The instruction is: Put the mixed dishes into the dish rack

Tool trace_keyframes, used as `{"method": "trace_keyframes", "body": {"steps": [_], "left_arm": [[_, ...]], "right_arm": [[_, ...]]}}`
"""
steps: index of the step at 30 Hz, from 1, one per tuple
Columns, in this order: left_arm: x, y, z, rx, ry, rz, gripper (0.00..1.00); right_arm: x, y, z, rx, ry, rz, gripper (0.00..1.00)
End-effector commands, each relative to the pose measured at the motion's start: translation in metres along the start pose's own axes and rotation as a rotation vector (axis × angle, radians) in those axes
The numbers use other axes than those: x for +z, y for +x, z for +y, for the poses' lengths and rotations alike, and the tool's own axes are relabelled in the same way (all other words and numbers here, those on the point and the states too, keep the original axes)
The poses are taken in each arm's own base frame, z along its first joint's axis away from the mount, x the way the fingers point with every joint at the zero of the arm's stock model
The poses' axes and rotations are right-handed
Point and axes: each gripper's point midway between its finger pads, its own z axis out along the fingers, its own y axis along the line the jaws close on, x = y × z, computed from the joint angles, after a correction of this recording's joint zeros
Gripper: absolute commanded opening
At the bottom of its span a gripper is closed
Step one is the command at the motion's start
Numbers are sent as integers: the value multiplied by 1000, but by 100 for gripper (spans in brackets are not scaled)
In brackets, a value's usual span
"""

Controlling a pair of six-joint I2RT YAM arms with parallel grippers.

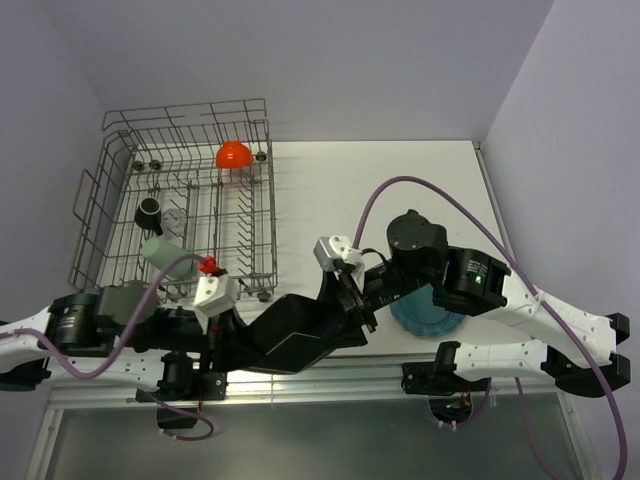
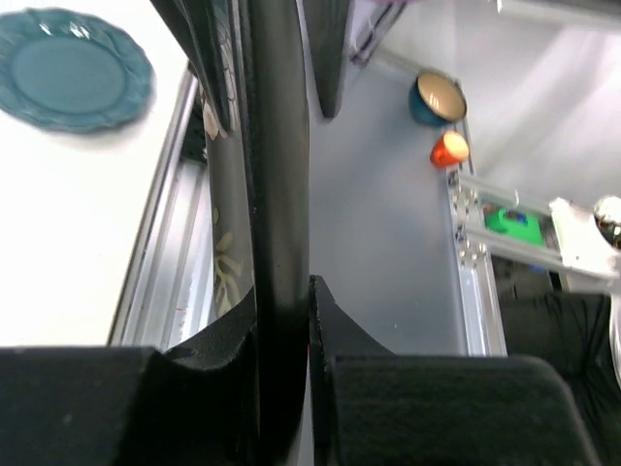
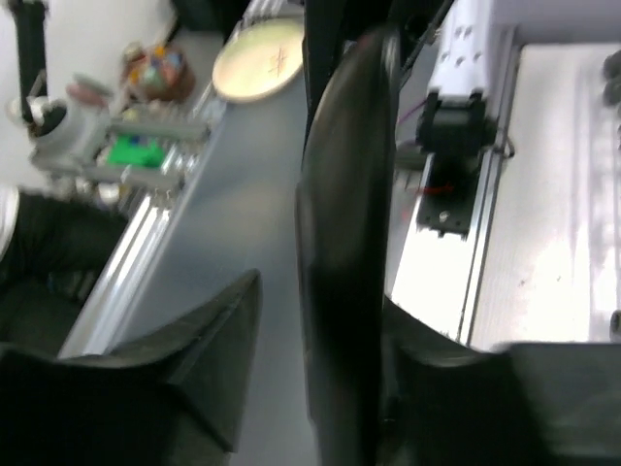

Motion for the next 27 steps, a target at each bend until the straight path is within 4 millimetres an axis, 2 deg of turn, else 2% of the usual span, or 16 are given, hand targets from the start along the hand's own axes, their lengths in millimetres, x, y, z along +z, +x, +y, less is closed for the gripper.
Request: {"method": "trace_keyframes", "body": {"steps": [1,4,5,7,11,14,15,16,18,21,22,27], "left_arm": [[-38,-60,-2,-41,-29,-289,0],[-46,-63,-5,-38,-3,-324,0],[-49,-64,-7,-39,4,-336,0],[-53,-63,-7,-37,14,-349,0],[-54,-62,-8,-35,28,-360,0],[-53,-61,-8,-28,29,-357,0],[-53,-62,-7,-26,25,-359,0],[-53,-62,-7,-24,25,-359,0],[-55,-63,-9,-22,34,-363,0],[-58,-62,-10,-20,38,-366,0],[-60,-63,-10,-20,38,-373,0],[-65,-59,-8,-26,36,-366,0]], "right_arm": [[-18,-51,24,-121,-12,-193,54],[-13,-54,19,-99,-10,-188,67],[-12,-55,19,-98,-15,-189,76],[-9,-58,17,-102,-20,-197,78],[-7,-66,9,-128,11,-209,88],[-2,-74,2,-121,21,-184,88],[8,-70,-7,-98,18,-149,87],[7,-74,-4,-99,6,-128,86],[21,-67,-19,-56,6,-65,80],[31,-59,-30,-18,5,6,68],[31,-57,-28,-8,-11,26,64],[33,-44,-33,-10,-2,55,67]]}}
